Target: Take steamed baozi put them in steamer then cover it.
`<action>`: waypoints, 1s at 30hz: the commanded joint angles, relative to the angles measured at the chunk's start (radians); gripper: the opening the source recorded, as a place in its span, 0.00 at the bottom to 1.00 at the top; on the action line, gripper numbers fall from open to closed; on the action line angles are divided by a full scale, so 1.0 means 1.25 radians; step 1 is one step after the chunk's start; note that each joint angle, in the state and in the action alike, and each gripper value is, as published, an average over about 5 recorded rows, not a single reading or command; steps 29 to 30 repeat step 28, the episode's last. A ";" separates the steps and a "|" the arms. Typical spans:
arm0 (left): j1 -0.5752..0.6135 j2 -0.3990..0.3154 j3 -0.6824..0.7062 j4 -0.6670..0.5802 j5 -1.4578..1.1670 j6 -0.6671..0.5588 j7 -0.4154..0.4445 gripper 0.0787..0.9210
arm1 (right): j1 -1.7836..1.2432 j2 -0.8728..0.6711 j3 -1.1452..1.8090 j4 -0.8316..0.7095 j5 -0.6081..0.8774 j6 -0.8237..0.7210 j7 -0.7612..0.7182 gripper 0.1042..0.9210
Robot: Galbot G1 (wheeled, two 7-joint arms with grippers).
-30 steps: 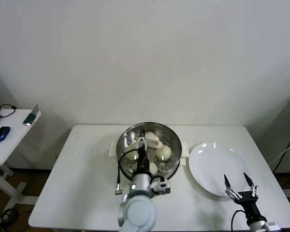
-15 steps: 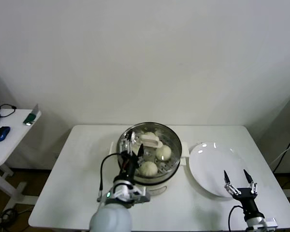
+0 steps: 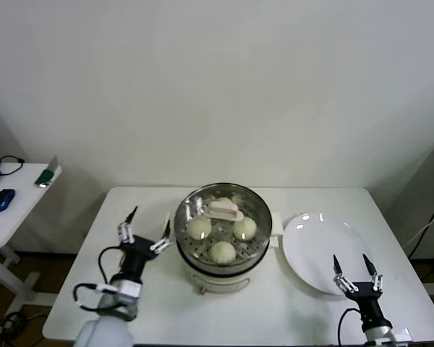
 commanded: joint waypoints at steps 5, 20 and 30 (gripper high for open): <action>0.117 0.051 -0.174 0.271 -0.510 -0.378 0.049 0.88 | -0.007 0.004 -0.009 -0.003 -0.002 -0.008 0.001 0.88; 0.094 0.025 -0.099 0.336 -0.504 -0.438 0.086 0.88 | -0.003 -0.002 -0.009 0.001 -0.002 -0.016 -0.004 0.88; 0.096 0.022 -0.093 0.325 -0.500 -0.436 0.090 0.88 | -0.004 -0.001 -0.010 0.001 -0.001 -0.014 -0.005 0.88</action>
